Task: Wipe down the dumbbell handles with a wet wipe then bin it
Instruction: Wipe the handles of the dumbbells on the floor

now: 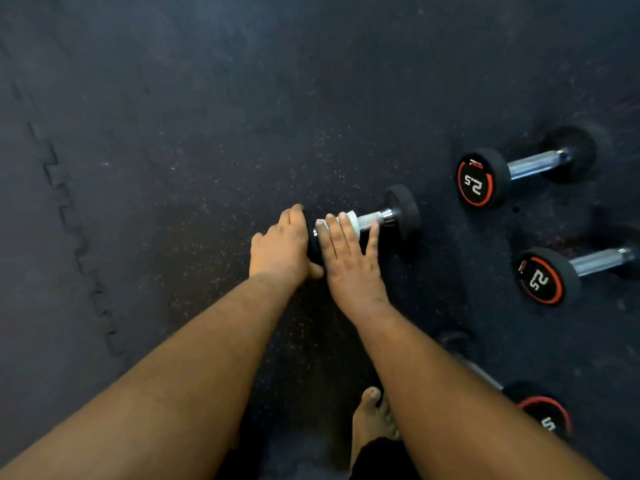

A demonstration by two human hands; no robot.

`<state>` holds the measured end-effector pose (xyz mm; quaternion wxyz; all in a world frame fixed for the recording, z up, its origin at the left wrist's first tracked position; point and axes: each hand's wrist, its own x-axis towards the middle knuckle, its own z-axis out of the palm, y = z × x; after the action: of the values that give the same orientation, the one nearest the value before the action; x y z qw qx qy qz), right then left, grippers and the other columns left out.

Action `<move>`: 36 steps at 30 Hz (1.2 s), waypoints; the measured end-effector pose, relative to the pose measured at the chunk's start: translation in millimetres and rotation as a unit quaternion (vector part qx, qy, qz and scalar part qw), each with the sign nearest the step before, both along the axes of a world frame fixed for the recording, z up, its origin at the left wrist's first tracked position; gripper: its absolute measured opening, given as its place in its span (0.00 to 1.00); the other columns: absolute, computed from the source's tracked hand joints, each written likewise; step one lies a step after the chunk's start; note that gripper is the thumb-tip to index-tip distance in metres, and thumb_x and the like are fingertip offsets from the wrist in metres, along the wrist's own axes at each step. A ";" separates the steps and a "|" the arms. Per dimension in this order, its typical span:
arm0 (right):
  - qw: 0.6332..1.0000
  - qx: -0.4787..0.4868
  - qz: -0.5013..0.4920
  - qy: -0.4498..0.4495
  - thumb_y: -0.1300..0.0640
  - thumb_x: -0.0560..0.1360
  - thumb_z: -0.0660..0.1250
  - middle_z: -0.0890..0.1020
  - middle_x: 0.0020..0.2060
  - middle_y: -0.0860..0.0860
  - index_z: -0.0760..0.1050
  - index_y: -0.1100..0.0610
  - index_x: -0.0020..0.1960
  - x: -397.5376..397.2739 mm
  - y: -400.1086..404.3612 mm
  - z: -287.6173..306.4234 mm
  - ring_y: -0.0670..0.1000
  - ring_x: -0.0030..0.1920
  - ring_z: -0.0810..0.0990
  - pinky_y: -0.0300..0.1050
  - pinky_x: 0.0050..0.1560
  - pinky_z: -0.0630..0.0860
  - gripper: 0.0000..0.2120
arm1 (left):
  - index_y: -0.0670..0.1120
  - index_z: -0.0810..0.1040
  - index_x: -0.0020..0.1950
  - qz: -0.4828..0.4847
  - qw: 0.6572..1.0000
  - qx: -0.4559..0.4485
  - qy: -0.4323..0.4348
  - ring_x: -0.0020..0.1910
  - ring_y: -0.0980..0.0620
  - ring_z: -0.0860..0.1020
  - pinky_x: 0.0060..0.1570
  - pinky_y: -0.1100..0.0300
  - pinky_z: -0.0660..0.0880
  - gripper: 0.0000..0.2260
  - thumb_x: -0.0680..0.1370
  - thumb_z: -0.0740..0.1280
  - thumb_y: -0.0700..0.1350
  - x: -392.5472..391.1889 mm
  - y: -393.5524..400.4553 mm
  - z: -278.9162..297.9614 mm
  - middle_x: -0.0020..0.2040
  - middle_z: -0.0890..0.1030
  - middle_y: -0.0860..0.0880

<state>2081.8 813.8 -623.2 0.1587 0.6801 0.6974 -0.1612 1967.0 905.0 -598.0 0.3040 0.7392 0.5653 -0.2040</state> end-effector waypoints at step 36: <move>0.998 0.040 -0.041 0.023 0.61 0.75 0.63 0.77 0.59 0.54 0.70 0.54 0.66 36.3 38.8 -9.1 0.58 0.65 0.73 0.62 0.77 0.55 0.19 | 0.45 0.56 0.78 -0.023 0.999 -0.010 -0.024 0.67 0.43 0.75 0.62 0.43 0.72 0.52 0.64 0.82 0.57 -4.4 10.1 2.5 0.74 0.70 0.45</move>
<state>2118.1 852.6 -632.3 0.1084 0.7100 0.6783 -0.1553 1962.5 915.2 -595.5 0.3199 0.7537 0.5386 -0.1986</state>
